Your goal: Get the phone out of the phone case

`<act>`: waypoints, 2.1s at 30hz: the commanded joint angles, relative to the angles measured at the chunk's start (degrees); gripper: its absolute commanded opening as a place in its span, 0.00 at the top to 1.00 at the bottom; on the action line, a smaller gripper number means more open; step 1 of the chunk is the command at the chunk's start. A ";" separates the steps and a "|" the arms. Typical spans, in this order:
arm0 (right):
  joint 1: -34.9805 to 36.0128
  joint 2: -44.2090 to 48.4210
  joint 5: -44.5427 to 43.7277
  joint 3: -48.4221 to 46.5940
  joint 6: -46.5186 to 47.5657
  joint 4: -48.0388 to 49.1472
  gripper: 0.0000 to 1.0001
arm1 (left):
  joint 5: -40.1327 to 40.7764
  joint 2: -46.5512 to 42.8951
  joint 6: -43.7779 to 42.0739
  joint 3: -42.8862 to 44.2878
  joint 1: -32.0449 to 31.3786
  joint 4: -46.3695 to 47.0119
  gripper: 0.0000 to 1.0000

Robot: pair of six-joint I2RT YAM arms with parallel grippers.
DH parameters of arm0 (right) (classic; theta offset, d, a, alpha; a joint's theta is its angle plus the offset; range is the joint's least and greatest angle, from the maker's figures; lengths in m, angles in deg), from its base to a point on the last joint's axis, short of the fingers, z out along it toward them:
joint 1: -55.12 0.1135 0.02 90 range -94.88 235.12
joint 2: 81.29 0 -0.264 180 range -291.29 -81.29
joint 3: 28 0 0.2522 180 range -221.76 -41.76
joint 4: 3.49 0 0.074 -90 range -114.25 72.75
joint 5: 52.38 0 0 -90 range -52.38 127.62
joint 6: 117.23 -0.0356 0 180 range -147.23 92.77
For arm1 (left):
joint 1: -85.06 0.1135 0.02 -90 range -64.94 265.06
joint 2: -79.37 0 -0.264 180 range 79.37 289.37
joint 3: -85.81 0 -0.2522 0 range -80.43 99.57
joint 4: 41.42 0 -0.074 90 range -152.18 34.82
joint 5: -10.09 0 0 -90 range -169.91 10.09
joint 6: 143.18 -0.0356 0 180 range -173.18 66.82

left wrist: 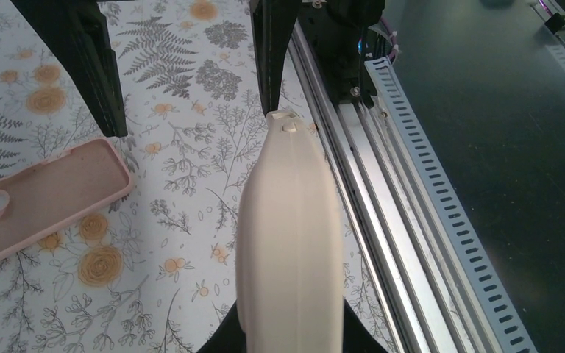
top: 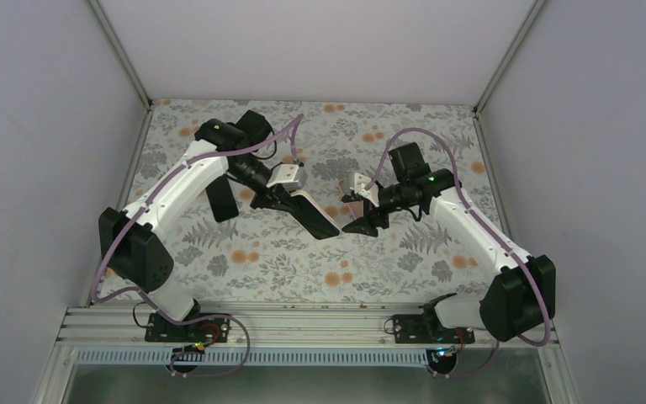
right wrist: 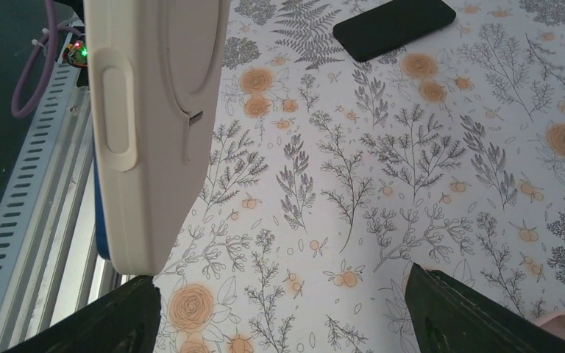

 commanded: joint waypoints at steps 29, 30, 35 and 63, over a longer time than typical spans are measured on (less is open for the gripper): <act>3.00 0.78 2.65 -3.29 -1.61 -1.95 0.14 | -3.21 1.17 -0.18 3.04 0.69 0.24 0.98; 3.21 0.62 2.41 -3.21 -1.81 -1.63 0.14 | -3.22 1.17 -0.08 3.13 0.73 0.24 0.98; 3.22 1.01 -0.50 -1.77 -3.34 2.39 0.15 | -3.77 0.33 -0.14 2.66 0.73 0.16 0.98; 1.61 0.60 -17.86 2.92 -10.62 23.98 0.29 | -9.33 -1.64 -1.27 0.90 0.65 0.08 0.98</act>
